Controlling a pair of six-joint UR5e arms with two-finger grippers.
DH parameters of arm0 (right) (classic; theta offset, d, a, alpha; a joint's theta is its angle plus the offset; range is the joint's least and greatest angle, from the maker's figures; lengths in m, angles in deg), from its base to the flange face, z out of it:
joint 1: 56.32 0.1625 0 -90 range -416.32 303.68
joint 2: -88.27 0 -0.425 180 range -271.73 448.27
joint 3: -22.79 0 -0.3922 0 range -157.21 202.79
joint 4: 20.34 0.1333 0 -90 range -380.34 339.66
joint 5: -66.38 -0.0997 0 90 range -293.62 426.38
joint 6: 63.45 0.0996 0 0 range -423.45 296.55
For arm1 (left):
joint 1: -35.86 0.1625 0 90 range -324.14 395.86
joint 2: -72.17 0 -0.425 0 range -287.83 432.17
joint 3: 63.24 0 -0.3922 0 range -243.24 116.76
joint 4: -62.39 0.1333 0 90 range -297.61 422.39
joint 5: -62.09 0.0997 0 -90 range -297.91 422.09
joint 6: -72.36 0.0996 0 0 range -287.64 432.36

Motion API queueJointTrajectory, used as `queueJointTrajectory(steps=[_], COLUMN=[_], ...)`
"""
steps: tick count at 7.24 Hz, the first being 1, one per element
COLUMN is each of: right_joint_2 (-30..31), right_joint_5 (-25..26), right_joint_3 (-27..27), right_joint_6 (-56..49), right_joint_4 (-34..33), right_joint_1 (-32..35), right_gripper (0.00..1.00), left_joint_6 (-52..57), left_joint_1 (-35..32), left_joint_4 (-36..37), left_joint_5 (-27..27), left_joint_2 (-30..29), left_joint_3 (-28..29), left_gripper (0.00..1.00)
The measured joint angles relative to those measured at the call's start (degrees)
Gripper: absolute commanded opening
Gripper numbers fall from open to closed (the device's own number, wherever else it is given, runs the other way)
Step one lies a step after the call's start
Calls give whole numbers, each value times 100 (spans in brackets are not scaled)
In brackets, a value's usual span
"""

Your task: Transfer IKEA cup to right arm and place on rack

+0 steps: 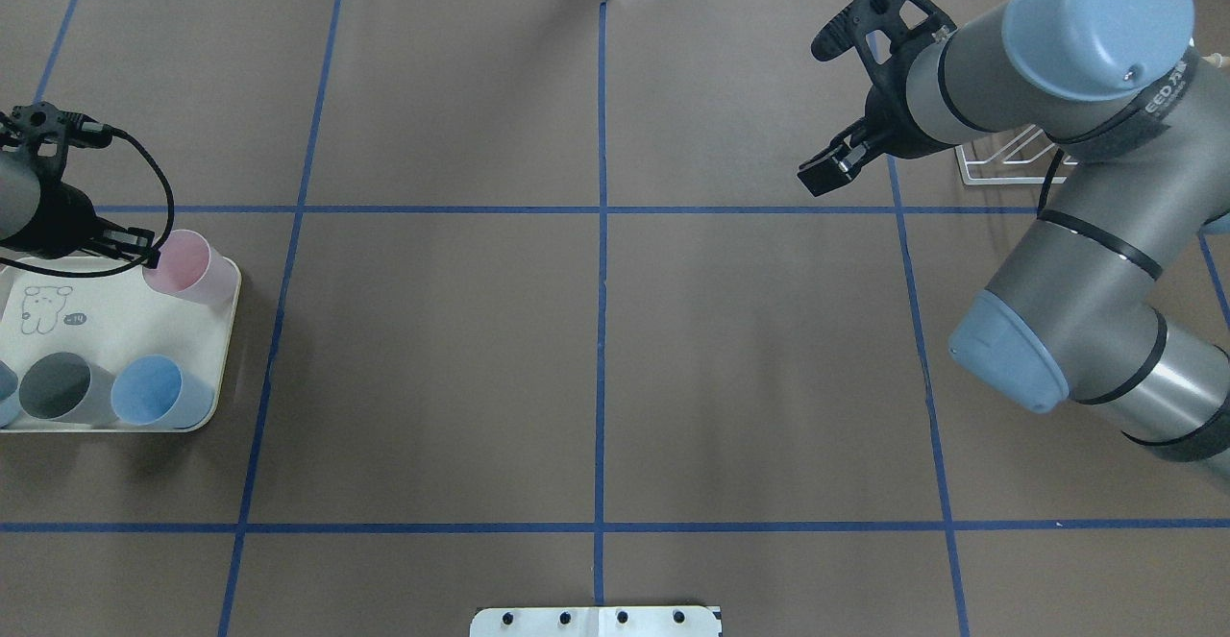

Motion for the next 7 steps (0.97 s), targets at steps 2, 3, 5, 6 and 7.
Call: queueJointTrajectory(steps=[2,3,5,6,7], right_joint_2=[11,19,40,31,-31], right_joint_5=[14,81,566,965,1360], right_joint_3=[-256,-457,-934,-1106,-1171], right_joint_6=[1,2,2,2,-5], right_joint_4=[940,1519,3068,3774,4168], right_joint_1=[-125,-196,-513,-789,-1091], right_gripper=[99,99,99,100,99], left_joint_6=[-97,-489,-2023,-2924,-4025], left_joint_1=[-457,-611,-671,-671,-661], left_joint_4=[260,374,394,266,-74], left_joint_5=[-384,-586,-1058,-1409,-1644], left_joint_2=[-9,-27,-201,-356,-606], left_joint_3=[-375,-653,-1192,-1395,-1497], left_gripper=[0,0,0,0,0])
